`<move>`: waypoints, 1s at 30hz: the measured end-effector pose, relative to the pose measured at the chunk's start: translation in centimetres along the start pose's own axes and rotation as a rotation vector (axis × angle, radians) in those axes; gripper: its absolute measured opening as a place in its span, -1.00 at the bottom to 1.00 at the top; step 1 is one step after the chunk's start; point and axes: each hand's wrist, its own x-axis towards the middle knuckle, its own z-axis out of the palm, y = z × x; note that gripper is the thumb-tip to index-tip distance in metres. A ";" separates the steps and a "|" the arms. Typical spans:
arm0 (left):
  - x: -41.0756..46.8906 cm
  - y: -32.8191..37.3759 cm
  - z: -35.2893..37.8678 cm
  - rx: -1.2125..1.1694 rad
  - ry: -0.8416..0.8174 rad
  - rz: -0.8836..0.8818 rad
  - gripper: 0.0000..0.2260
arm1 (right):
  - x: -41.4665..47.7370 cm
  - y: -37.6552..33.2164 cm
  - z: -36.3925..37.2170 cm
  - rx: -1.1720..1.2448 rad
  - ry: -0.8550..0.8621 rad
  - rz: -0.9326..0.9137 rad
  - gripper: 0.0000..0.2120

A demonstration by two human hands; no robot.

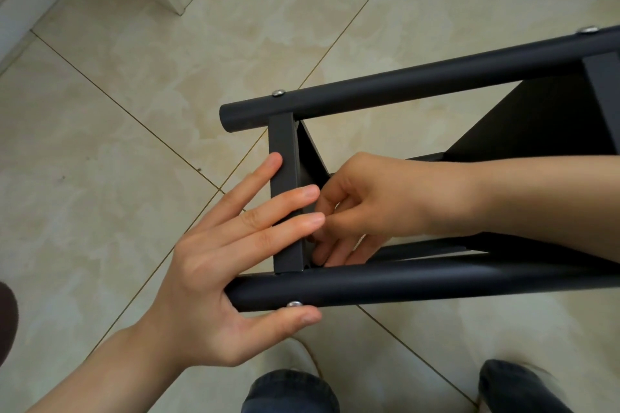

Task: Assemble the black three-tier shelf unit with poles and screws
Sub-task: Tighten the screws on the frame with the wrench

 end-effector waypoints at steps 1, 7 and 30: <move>0.0 0.0 0.0 0.002 0.000 -0.001 -0.50 | -0.1 0.0 0.0 0.013 0.003 0.003 -0.88; -0.1 0.0 0.0 0.000 0.006 -0.004 -0.48 | 0.1 0.2 0.4 0.109 -0.037 0.058 -0.89; 0.0 0.0 0.1 -0.003 0.003 0.001 -0.49 | 1.3 0.1 0.1 0.132 -0.205 0.111 -0.93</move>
